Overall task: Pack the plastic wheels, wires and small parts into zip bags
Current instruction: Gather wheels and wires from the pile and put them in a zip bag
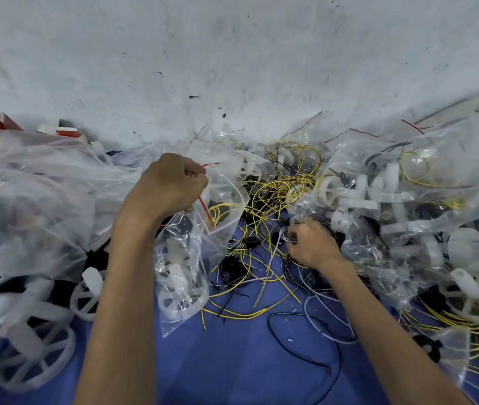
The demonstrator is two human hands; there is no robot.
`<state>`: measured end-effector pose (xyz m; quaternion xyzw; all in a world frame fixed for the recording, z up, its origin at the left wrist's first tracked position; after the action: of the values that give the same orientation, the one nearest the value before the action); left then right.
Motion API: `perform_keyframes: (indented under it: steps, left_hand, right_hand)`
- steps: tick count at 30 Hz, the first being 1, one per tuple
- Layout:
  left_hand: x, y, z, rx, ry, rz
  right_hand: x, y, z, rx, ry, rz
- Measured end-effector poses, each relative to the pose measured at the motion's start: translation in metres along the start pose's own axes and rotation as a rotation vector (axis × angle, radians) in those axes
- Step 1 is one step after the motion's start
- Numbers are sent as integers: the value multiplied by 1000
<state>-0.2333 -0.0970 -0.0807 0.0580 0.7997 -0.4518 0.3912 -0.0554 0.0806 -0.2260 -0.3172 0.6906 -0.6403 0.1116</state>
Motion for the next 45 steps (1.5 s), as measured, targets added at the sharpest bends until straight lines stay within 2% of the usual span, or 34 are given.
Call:
perform_keyframes:
  steps: [5,9,11,16,23,25,28,31,32,35,37,39,40,41,45]
  left_hand:
    - [0,0,0,12,12,-21]
    - [-2,4,0,38,36,-34]
    - [-5,9,0,61,53,-31]
    - [-14,22,2,116,109,-26]
    - [-25,33,8,237,181,54]
    - [-26,34,8,257,187,67]
    - [-27,38,7,259,172,105]
    - [-28,38,5,212,160,118]
    - [-28,36,4,181,158,117]
    - [-26,31,3,115,143,103]
    - [-24,27,3,84,125,120]
    - [-22,20,1,20,110,143]
    - [-21,16,1,-15,106,155]
    - [-20,12,0,-40,106,157]
    - [-17,11,1,-29,115,133]
  right_hand:
    - [-3,-36,1,-131,-36,-353]
    - [-4,-79,9,-189,19,-1002]
    - [1,-95,13,-192,-14,-1229]
    - [14,-109,22,-71,-98,-1341]
    - [34,-120,33,104,-85,-1434]
    - [43,-126,36,103,-100,-1441]
    - [62,-126,39,-3,-75,-1492]
    - [85,-109,42,-48,-66,-1414]
    - [93,-102,43,1,-99,-1273]
    - [106,-84,49,207,-280,-586]
    - [106,-89,49,131,-330,-353]
    - [102,-100,47,-56,-321,-323]
    - [100,-106,46,-140,-328,-381]
    - [100,-108,47,-159,-365,-443]
    - [107,-95,54,184,-589,-404]
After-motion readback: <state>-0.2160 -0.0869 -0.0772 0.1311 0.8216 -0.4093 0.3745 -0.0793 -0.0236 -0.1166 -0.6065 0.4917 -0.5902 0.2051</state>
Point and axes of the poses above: each hand's wrist, its own z-axis away from the middle knuckle, its own y-axis out of the palm, x = y × z, the point moved 4 cm from there along -z, towards the middle knuckle, and after that the axes turned 1 degree about y, right-handed, at the moved point
